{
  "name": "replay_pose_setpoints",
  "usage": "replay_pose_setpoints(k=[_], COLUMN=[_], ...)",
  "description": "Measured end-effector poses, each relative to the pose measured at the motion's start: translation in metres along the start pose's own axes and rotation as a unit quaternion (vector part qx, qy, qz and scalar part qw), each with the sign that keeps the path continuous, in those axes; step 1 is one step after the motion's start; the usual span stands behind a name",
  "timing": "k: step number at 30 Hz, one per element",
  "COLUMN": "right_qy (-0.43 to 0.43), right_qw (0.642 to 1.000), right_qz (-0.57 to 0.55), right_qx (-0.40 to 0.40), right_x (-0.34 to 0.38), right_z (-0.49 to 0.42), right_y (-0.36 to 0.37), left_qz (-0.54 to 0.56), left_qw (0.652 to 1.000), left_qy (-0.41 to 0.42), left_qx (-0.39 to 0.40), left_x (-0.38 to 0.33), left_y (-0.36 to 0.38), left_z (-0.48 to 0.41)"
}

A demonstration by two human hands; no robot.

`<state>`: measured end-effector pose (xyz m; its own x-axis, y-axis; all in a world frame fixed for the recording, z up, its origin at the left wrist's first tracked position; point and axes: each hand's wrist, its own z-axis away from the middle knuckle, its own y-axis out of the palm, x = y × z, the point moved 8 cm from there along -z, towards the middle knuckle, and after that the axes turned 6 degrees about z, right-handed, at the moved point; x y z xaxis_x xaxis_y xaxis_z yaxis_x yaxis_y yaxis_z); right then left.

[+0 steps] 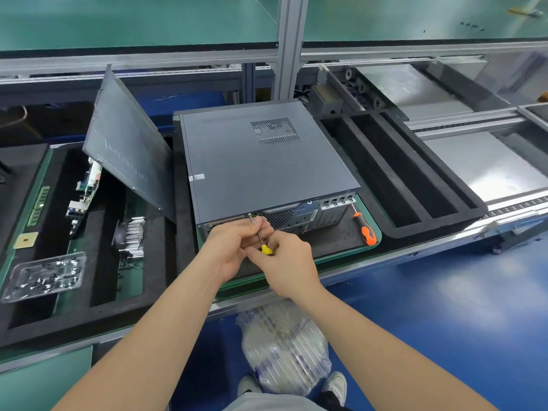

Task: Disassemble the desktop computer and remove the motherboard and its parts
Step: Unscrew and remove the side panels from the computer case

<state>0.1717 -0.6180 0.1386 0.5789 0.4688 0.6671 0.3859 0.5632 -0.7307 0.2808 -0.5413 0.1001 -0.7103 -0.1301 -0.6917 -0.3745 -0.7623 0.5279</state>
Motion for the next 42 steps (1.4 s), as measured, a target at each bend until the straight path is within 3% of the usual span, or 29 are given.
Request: replay_pose_setpoints(k=[2, 3, 4, 6, 8, 9, 11, 13, 14, 18, 20, 24, 27, 31, 35, 37, 39, 40, 42], right_qy=[0.061, 0.105, 0.153, 0.221, 0.243, 0.244, 0.237, 0.227, 0.221, 0.169, 0.13, 0.088, 0.022, -0.03, -0.055, -0.043, 0.009, 0.057, 0.159], right_qw=[0.987, 0.959, 0.91, 0.779, 0.663, 0.632, 0.611, 0.624, 0.647, 0.812, 0.872, 0.952, 0.997, 0.983, 0.98, 0.991, 0.997, 0.983, 0.893], right_qz=[-0.12, -0.214, -0.314, -0.483, -0.595, -0.622, -0.638, -0.633, -0.619, -0.474, -0.404, -0.252, -0.05, 0.18, 0.19, 0.126, -0.006, -0.112, -0.318], right_qx=[0.091, 0.156, 0.223, 0.333, 0.384, 0.393, 0.404, 0.398, 0.387, 0.295, 0.245, 0.151, 0.051, -0.005, -0.016, 0.005, 0.073, 0.132, 0.274], right_x=[-0.007, -0.009, -0.009, -0.003, 0.001, 0.001, 0.002, 0.006, 0.006, -0.004, -0.002, 0.003, 0.015, 0.023, 0.019, 0.013, 0.002, -0.004, -0.009], right_z=[-0.001, 0.002, 0.008, 0.026, 0.038, 0.041, 0.045, 0.045, 0.043, 0.031, 0.026, 0.019, 0.012, 0.005, 0.001, -0.002, -0.004, -0.002, 0.013], right_y=[0.012, 0.022, 0.033, 0.048, 0.053, 0.054, 0.054, 0.053, 0.051, 0.04, 0.032, 0.013, -0.004, -0.009, -0.006, -0.003, 0.005, 0.013, 0.035], left_qz=[-0.003, -0.007, -0.007, -0.001, 0.001, 0.002, 0.006, 0.018, 0.024, 0.049, 0.056, 0.054, 0.039, 0.006, -0.008, -0.008, -0.003, -0.001, -0.001], left_qw=[1.0, 1.0, 1.0, 1.0, 0.999, 0.999, 0.999, 0.999, 0.999, 0.998, 0.997, 0.998, 0.999, 1.0, 1.0, 0.999, 0.999, 1.0, 1.0], left_qy=[-0.014, -0.021, -0.026, -0.028, -0.033, -0.036, -0.042, -0.042, -0.043, -0.044, -0.04, -0.031, -0.03, -0.023, 0.002, 0.008, 0.008, 0.006, -0.001], left_qx=[0.011, 0.013, 0.009, 0.0, 0.003, 0.006, 0.006, 0.009, 0.011, 0.018, 0.022, 0.021, 0.005, -0.011, -0.03, -0.035, -0.032, -0.027, -0.018], left_x=[0.001, 0.002, 0.002, 0.001, 0.001, 0.001, 0.001, 0.001, 0.001, 0.001, 0.001, 0.0, -0.002, -0.001, -0.001, -0.002, -0.003, -0.003, -0.003], left_y=[0.003, 0.003, 0.002, 0.001, 0.003, 0.004, 0.004, 0.005, 0.005, 0.004, 0.004, 0.002, -0.003, -0.005, -0.004, -0.004, -0.003, -0.002, -0.001], left_z=[-0.001, 0.0, 0.0, 0.002, 0.005, 0.006, 0.006, 0.006, 0.006, 0.004, 0.003, 0.003, 0.003, 0.004, 0.004, 0.003, 0.002, 0.002, 0.002])
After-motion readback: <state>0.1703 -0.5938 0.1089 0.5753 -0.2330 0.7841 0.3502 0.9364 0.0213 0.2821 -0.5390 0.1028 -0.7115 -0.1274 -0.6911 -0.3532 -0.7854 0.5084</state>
